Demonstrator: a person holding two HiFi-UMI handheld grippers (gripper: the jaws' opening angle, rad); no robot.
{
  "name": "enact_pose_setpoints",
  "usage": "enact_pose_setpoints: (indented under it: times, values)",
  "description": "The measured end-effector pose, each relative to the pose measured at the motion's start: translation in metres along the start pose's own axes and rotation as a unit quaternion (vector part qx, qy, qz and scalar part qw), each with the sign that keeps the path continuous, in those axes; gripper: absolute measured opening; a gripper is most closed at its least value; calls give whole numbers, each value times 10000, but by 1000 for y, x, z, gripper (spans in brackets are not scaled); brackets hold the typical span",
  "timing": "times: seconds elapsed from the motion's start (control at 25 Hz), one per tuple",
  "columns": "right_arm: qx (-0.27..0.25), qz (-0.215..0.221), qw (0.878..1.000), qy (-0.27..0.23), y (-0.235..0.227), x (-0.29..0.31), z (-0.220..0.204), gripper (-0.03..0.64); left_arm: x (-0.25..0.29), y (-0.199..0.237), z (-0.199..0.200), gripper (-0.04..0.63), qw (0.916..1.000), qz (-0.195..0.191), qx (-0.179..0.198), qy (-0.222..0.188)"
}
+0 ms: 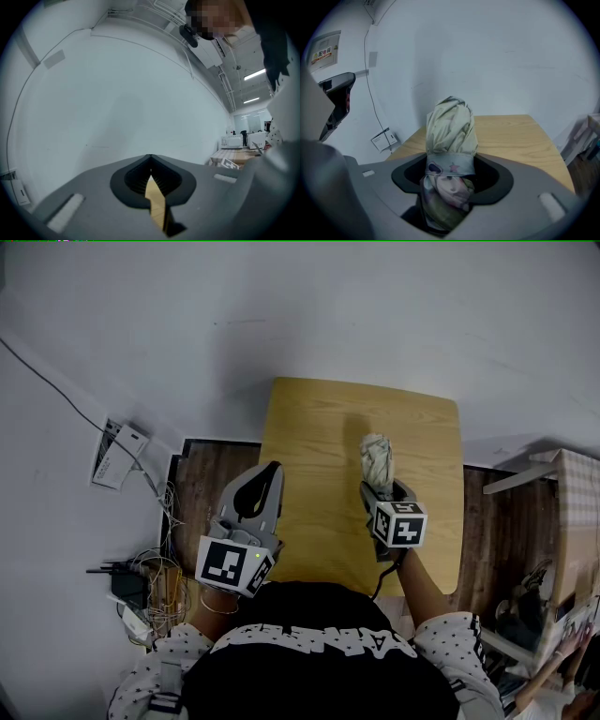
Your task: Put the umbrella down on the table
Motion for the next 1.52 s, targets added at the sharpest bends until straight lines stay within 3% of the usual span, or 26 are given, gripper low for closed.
enact_pose_setpoints:
  times: [1.52]
  values:
    - [-125,-163,9958,897,-3,39,-30,281,3,22,-10,2,9995,210,-140,167]
Point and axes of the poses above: the fingertips, and each gripper's own axes: x forward along the fingers, y to its left, z out of its top, the point moved 6 cm from there along -x, backward along the fingers, and after that the axes turned 9 degrees about -z, right-handed, at the moved point
